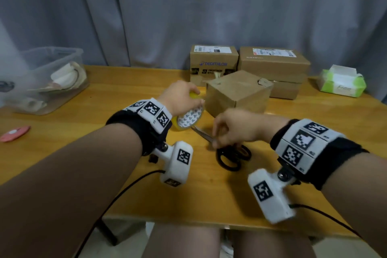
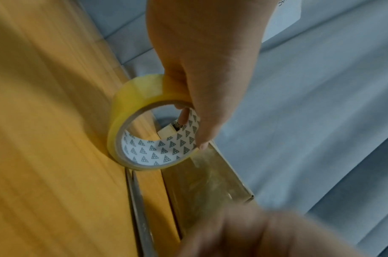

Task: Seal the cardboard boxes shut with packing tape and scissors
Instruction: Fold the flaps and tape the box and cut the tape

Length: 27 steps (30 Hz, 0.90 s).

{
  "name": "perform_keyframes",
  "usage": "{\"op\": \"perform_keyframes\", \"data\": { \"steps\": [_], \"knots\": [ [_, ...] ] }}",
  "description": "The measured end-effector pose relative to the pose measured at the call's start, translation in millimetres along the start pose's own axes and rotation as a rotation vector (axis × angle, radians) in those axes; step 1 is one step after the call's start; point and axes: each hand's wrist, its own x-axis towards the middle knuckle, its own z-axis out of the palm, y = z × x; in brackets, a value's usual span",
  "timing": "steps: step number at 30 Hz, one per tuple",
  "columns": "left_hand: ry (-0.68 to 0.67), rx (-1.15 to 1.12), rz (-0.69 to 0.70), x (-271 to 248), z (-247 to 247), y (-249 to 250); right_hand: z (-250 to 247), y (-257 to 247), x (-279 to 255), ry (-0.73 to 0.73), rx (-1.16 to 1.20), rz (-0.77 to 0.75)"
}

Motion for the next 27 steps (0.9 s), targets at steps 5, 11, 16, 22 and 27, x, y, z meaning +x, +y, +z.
{"op": "perform_keyframes", "data": {
  "steps": [5, 11, 16, 22, 27],
  "knots": [
    [0.013, -0.002, -0.049, -9, -2, 15, 7, 24, -14, -0.07, -0.144, 0.148],
    [-0.055, 0.016, -0.074, -16, -6, 20, -5, 41, -31, -0.053, -0.229, 0.247],
    [-0.105, -0.087, -0.13, -13, -4, 23, -34, 44, -47, 0.014, -0.005, 0.256],
    [-0.124, -0.173, -0.234, -3, -13, 23, -35, 38, -50, 0.011, 0.453, 0.327],
    [-0.206, -0.261, -0.341, -1, -12, 19, -21, 43, -41, -0.075, 0.64, 0.327]
  ]
}}
